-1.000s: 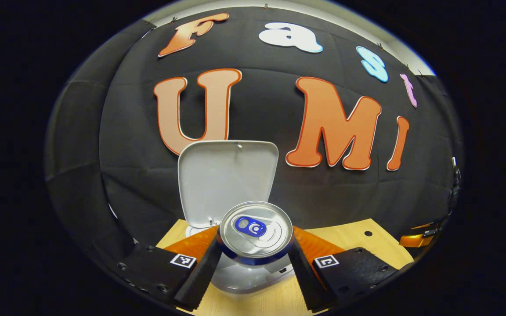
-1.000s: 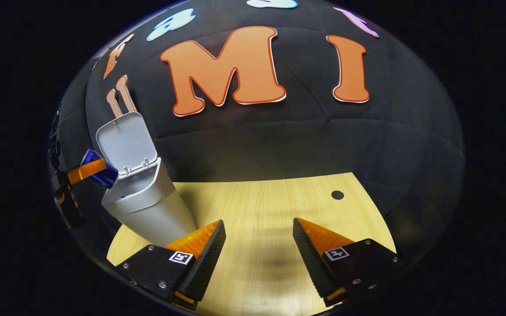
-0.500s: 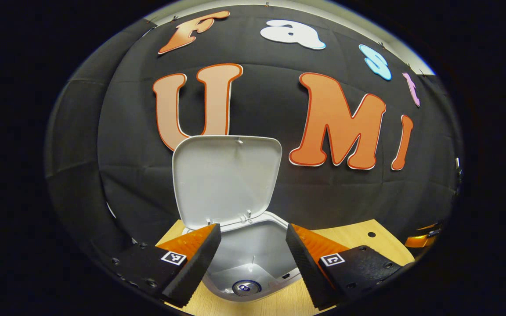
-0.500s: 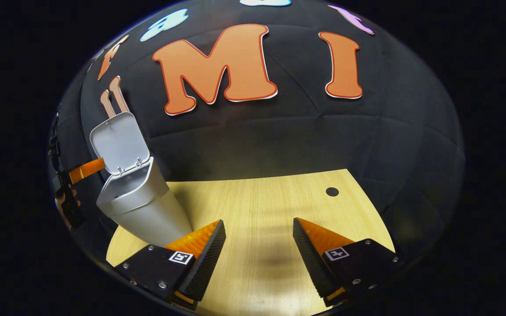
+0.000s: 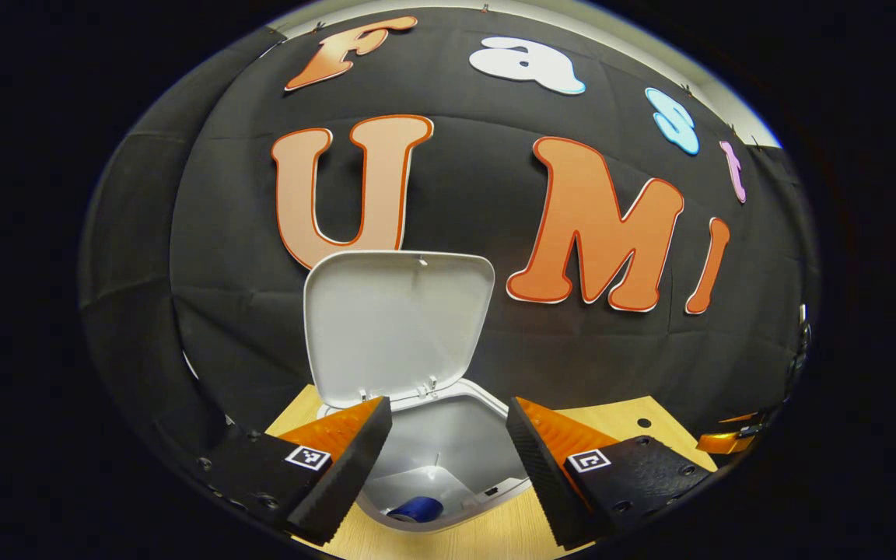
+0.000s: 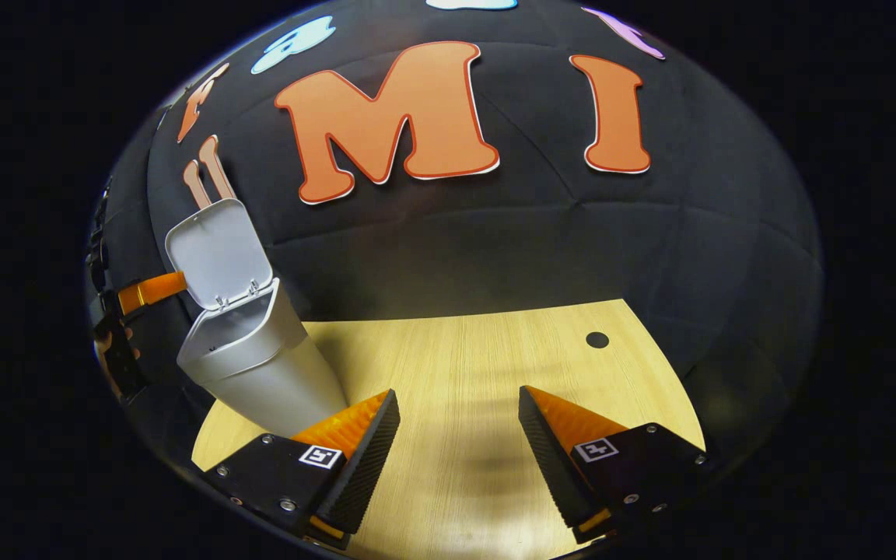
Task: Press the lid of the desktop garbage bin to open it, pick up the crumpled paper on the desktop and throw it into the bin, then pick up the pop can on the desktop and drop it into the bin, and finally close the garbage bin lid.
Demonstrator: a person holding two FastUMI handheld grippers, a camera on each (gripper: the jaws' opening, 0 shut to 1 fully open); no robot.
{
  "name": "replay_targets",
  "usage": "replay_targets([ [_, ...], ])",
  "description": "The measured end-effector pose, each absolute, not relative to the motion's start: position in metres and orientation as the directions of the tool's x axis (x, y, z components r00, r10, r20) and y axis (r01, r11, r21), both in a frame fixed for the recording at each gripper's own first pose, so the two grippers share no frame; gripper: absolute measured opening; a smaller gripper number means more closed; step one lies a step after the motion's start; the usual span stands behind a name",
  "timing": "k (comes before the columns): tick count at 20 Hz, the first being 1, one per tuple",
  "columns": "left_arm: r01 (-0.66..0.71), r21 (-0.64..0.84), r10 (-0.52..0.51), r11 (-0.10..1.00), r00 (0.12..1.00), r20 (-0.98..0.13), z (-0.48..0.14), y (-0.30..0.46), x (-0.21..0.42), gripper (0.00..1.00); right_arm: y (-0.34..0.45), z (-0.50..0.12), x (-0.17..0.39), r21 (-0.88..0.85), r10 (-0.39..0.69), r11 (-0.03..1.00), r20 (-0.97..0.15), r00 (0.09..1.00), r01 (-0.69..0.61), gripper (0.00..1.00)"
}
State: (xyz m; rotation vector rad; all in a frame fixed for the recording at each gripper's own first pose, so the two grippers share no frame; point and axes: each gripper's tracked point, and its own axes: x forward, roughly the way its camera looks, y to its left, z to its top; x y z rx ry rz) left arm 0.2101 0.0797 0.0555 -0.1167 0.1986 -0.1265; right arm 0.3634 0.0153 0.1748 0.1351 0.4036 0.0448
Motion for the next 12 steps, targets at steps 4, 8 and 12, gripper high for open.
replay_targets([
  [4, 0.117, -0.081, -0.13, 0.99, 0.975, -0.181, 0.083, 0.095, 0.211, 0.94, 0.022, 0.176, 0.363, 0.149, 0.096, 0.988, -0.383, 0.919, -0.042, 0.93],
  [8, 0.118, -0.092, -0.134, 0.989, 0.972, -0.191, 0.106, 0.111, 0.218, 0.94, 0.029, 0.178, 0.36, 0.158, 0.121, 0.985, -0.373, 0.92, -0.065, 0.93],
  [12, 0.11, -0.024, -0.112, 0.994, 0.974, -0.197, 0.142, 0.132, 0.225, 0.94, 0.028, 0.18, 0.362, 0.182, 0.132, 0.981, -0.367, 0.921, -0.068, 0.92],
])
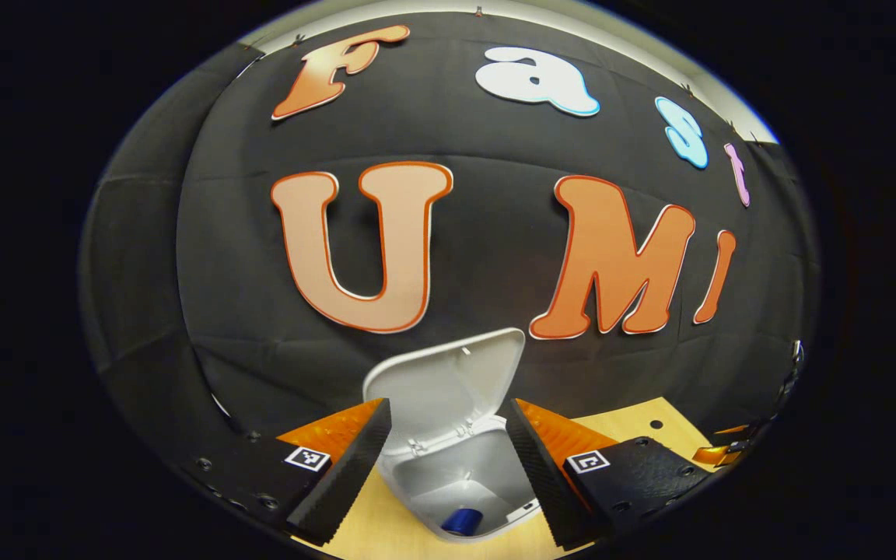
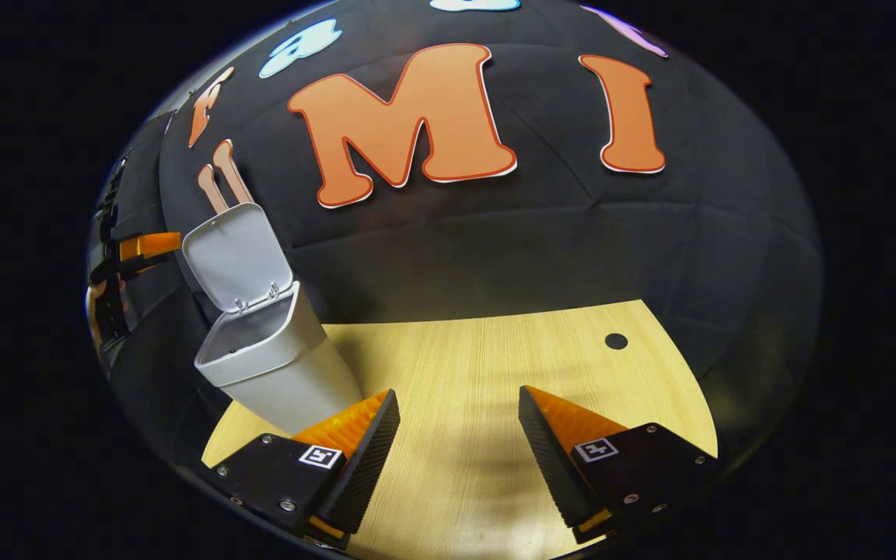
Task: Press the lid of the desktop garbage bin to open it, pick up the crumpled paper on the desktop and throw it into the bin, then pick up the pop can on the desktop and drop it into the bin, and finally close the garbage bin lid.
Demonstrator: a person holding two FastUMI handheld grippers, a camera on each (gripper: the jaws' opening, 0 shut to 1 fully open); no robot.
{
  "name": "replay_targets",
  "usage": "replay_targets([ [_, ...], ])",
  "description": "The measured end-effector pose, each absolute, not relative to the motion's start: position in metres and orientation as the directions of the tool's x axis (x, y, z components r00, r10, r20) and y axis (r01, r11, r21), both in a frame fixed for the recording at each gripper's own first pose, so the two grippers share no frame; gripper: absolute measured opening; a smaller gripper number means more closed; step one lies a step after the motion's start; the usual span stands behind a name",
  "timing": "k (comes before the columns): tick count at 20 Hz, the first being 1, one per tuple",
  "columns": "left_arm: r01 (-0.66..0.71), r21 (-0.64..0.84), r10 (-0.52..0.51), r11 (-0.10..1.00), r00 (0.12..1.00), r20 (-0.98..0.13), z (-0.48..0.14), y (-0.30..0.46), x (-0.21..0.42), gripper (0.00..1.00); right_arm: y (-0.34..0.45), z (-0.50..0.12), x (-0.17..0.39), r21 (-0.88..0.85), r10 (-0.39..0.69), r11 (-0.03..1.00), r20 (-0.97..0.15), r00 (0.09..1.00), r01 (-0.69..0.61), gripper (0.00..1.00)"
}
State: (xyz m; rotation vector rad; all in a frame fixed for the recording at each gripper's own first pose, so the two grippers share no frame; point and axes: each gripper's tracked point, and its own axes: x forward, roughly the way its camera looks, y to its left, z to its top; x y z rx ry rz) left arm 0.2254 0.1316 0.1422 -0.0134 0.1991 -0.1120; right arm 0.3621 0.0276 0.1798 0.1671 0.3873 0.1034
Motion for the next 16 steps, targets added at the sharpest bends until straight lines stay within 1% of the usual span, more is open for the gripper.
replay_targets([
  [4, 0.1, -0.006, -0.1, 0.995, 0.977, -0.187, 0.179, 0.145, 0.25, 0.94, 0.028, 0.18, 0.362, 0.191, 0.139, 0.979, -0.365, 0.921, -0.072, 0.92],
  [7, 0.097, 0.033, -0.087, 0.995, 0.968, -0.236, 0.187, 0.158, 0.276, 0.94, 0.03, 0.177, 0.36, 0.191, 0.144, 0.979, -0.37, 0.918, -0.076, 0.92],
  [11, 0.135, 0.02, -0.121, 0.991, 0.939, -0.323, 0.177, 0.155, 0.305, 0.94, 0.029, 0.172, 0.357, 0.195, 0.146, 0.978, -0.381, 0.913, -0.075, 0.92],
  [14, 0.153, 0.063, -0.117, 0.986, 0.914, -0.39, 0.161, 0.155, 0.316, 0.94, 0.024, 0.17, 0.357, 0.198, 0.137, 0.978, -0.384, 0.913, -0.063, 0.92],
  [16, 0.154, 0.06, -0.117, 0.986, 0.906, -0.407, 0.155, 0.155, 0.323, 0.94, 0.021, 0.168, 0.358, 0.204, 0.13, 0.978, -0.388, 0.913, -0.053, 0.93],
])
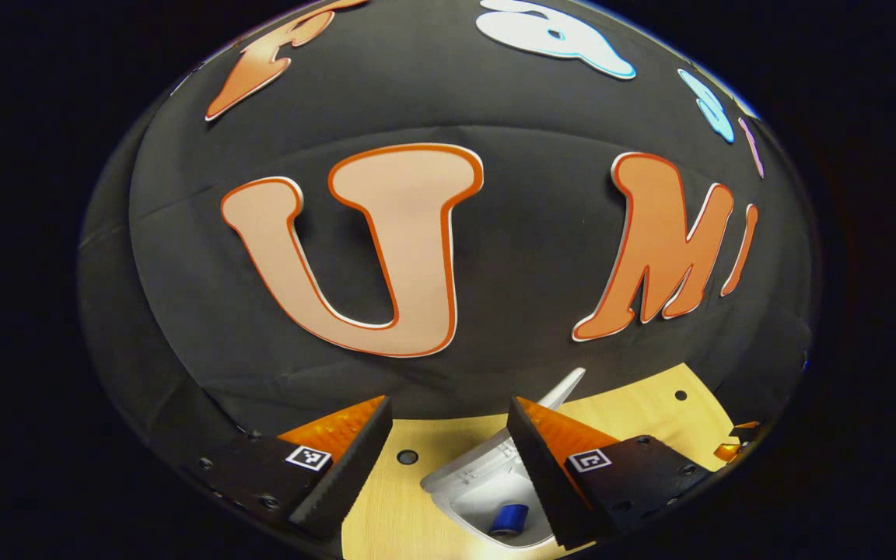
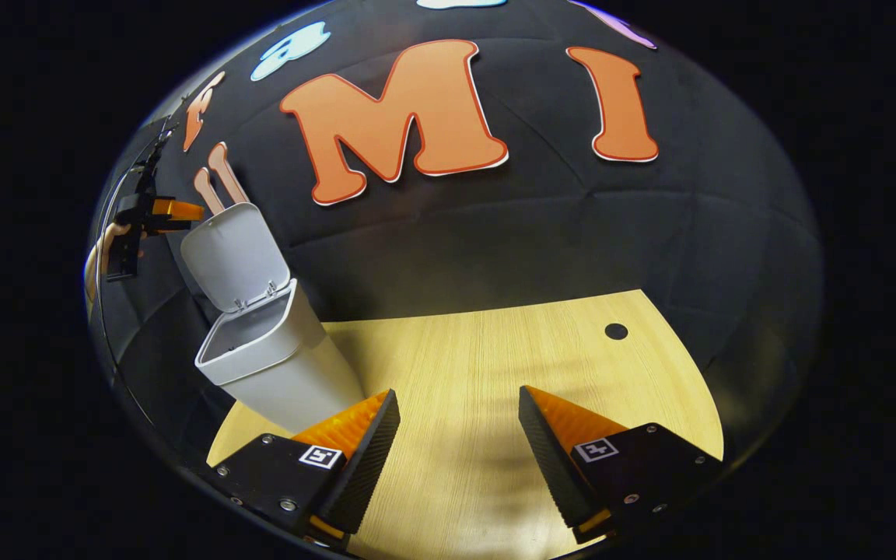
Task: Press the lid of the desktop garbage bin to open it, pick up the crumpled paper on the desktop and throw it into the bin, then pick up the pop can on the desktop and drop it into the bin, and finally close the garbage bin lid.
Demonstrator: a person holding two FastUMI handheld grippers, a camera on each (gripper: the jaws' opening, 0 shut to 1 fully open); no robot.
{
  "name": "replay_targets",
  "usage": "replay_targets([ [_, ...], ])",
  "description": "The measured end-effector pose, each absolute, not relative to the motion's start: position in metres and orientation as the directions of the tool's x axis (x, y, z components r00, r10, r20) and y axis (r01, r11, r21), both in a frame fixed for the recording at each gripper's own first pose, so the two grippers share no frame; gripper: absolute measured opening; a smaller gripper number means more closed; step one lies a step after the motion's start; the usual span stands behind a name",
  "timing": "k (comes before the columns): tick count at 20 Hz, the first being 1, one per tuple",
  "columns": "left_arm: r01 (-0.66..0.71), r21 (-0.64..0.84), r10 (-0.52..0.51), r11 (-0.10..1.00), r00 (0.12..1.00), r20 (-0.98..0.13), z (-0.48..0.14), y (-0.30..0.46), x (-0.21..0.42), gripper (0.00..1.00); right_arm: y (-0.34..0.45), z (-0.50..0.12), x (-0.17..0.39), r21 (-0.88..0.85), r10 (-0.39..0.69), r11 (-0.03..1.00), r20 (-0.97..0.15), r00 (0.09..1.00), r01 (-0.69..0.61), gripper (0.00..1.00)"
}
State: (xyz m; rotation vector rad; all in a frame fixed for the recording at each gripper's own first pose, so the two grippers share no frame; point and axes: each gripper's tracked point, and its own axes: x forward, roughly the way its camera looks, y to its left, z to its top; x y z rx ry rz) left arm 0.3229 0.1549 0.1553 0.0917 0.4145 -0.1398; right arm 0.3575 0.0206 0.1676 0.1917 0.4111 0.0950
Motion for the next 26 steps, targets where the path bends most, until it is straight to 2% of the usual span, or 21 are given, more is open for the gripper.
replay_targets([
  [9, 0.182, 0.026, -0.151, 0.983, 0.88, -0.45, 0.136, 0.152, 0.317, 0.93, 0.021, 0.161, 0.352, 0.215, 0.133, 0.975, -0.397, 0.908, -0.048, 0.92],
  [17, 0.23, -0.057, -0.223, 0.972, 0.811, -0.541, 0.08, 0.131, 0.269, 0.96, 0.02, 0.155, 0.346, 0.22, 0.137, 0.974, -0.413, 0.9, -0.047, 0.92],
  [26, 0.278, -0.036, -0.248, 0.96, 0.783, -0.57, 0.016, 0.093, 0.227, 0.96, 0.028, 0.154, 0.339, 0.214, 0.16, 0.974, -0.42, 0.893, -0.074, 0.92],
])
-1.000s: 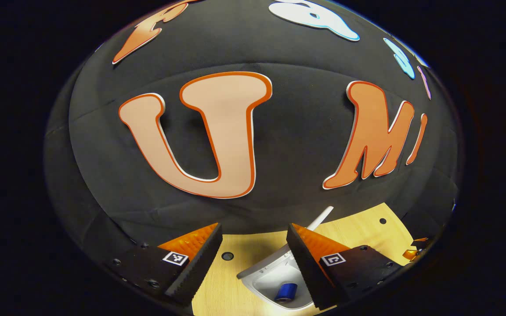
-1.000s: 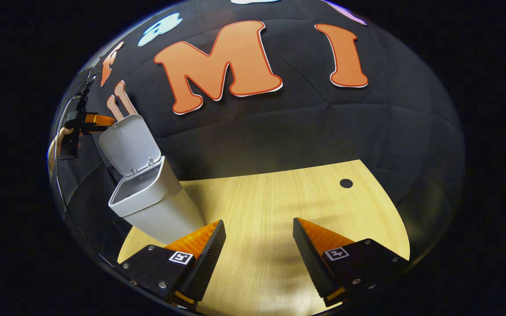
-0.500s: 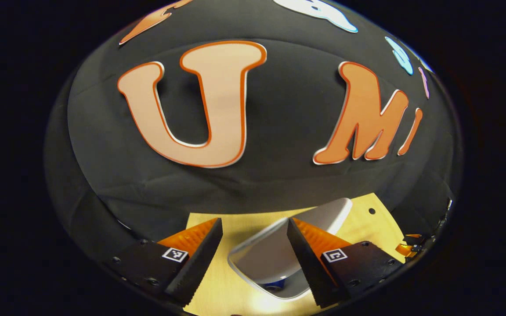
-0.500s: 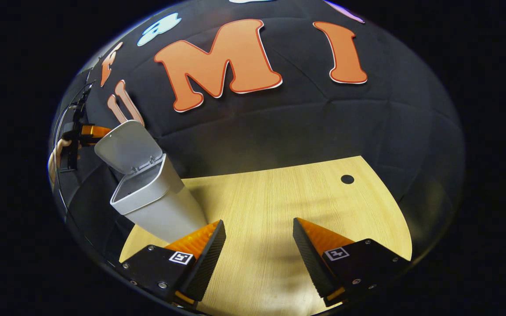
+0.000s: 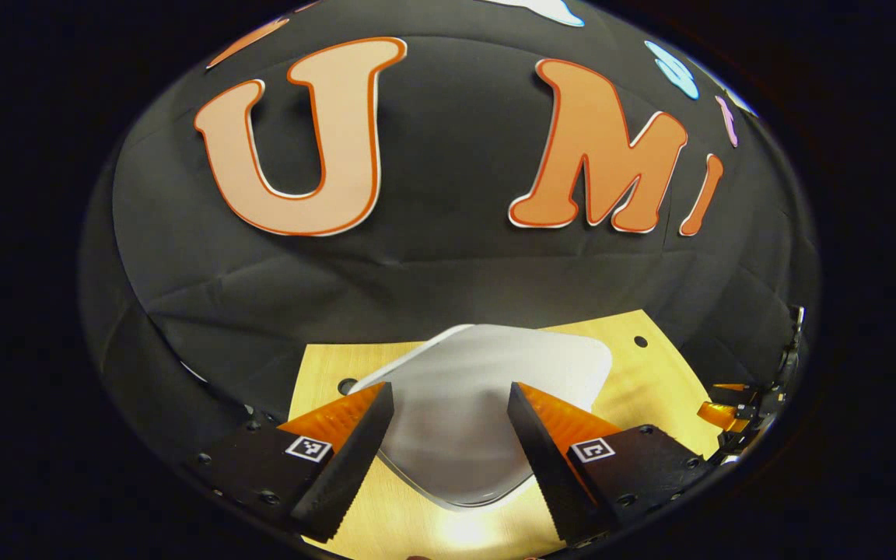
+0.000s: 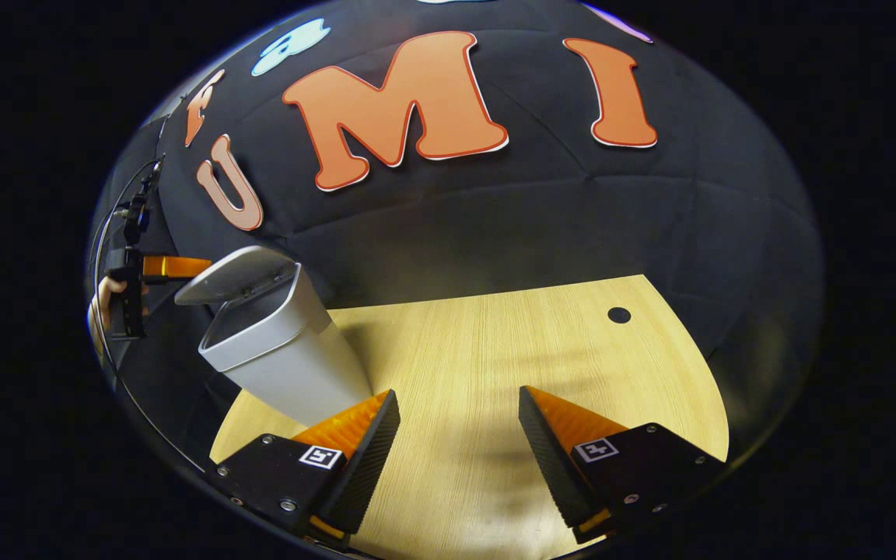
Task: Press the lid of the desktop garbage bin to open it, pick up the crumpled paper on the desktop and throw it into the bin, then pick up the pop can on the desktop and drop it into the bin, and finally close the garbage bin lid.
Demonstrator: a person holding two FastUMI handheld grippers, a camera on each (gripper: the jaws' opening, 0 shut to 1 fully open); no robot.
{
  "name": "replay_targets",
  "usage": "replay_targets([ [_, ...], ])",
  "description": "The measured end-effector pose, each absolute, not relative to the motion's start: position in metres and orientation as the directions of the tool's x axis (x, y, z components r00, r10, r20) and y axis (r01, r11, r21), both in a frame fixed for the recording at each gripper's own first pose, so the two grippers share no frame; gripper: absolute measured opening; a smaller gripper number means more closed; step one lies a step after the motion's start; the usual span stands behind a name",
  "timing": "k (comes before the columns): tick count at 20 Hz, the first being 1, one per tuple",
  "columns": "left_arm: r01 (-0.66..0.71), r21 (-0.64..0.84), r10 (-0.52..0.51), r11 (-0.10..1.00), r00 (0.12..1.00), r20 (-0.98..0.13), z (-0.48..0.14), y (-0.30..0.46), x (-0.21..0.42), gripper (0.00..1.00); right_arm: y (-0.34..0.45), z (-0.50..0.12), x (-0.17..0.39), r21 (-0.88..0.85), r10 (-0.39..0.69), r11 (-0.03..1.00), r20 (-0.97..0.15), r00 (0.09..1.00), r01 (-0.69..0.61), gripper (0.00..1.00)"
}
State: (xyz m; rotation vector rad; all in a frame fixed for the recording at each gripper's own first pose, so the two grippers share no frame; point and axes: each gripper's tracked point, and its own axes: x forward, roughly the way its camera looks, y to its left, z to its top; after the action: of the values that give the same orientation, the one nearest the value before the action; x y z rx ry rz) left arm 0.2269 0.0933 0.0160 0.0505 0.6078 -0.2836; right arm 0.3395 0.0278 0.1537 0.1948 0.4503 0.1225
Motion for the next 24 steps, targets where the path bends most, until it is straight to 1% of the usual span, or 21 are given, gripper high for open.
replay_targets([
  [1, 0.286, -0.037, -0.257, 0.958, 0.79, -0.557, 0.012, 0.089, 0.226, 0.94, 0.027, 0.153, 0.339, 0.214, 0.161, 0.974, -0.421, 0.893, -0.075, 0.92],
  [2, 0.291, -0.038, -0.263, 0.956, 0.792, -0.551, 0.006, 0.085, 0.222, 0.96, 0.027, 0.153, 0.339, 0.213, 0.16, 0.974, -0.422, 0.892, -0.075, 0.92],
  [4, 0.302, -0.034, -0.268, 0.953, 0.781, -0.564, -0.01, 0.078, 0.214, 0.96, 0.026, 0.152, 0.337, 0.207, 0.158, 0.976, -0.424, 0.892, -0.074, 0.93],
  [7, 0.305, 0.018, -0.242, 0.952, 0.79, -0.563, -0.027, 0.074, 0.208, 0.96, 0.025, 0.152, 0.335, 0.21, 0.162, 0.975, -0.422, 0.892, -0.077, 0.93],
  [10, 0.335, 0.064, -0.233, 0.94, 0.769, -0.596, -0.044, 0.069, 0.198, 0.96, 0.023, 0.152, 0.334, 0.212, 0.162, 0.974, -0.42, 0.893, -0.078, 0.92],
  [11, 0.336, 0.075, -0.234, 0.939, 0.781, -0.579, -0.04, 0.067, 0.202, 0.96, 0.022, 0.152, 0.333, 0.218, 0.165, 0.973, -0.419, 0.893, -0.077, 0.92],
  [12, 0.343, 0.082, -0.235, 0.936, 0.781, -0.579, -0.04, 0.066, 0.2, 0.94, 0.022, 0.151, 0.333, 0.225, 0.17, 0.971, -0.421, 0.891, -0.079, 0.93],
  [13, 0.35, 0.094, -0.231, 0.932, 0.774, -0.59, -0.041, 0.066, 0.197, 0.95, 0.023, 0.149, 0.333, 0.23, 0.175, 0.97, -0.425, 0.888, -0.081, 0.92],
  [15, 0.342, 0.085, -0.229, 0.936, 0.774, -0.59, -0.044, 0.064, 0.198, 0.96, 0.026, 0.149, 0.331, 0.228, 0.177, 0.97, -0.43, 0.885, -0.083, 0.92],
  [18, 0.298, -0.019, -0.257, 0.954, 0.788, -0.56, -0.049, 0.062, 0.2, 0.96, 0.023, 0.147, 0.334, 0.23, 0.179, 0.97, -0.435, 0.883, -0.083, 0.92],
  [20, 0.345, 0.067, -0.259, 0.936, 0.806, -0.532, -0.052, 0.066, 0.198, 0.97, 0.023, 0.145, 0.336, 0.226, 0.179, 0.97, -0.437, 0.881, -0.085, 0.92],
  [24, 0.31, 0.024, -0.258, 0.95, 0.83, -0.494, -0.046, 0.062, 0.2, 0.96, 0.029, 0.146, 0.339, 0.235, 0.189, 0.968, -0.433, 0.881, -0.092, 0.92],
])
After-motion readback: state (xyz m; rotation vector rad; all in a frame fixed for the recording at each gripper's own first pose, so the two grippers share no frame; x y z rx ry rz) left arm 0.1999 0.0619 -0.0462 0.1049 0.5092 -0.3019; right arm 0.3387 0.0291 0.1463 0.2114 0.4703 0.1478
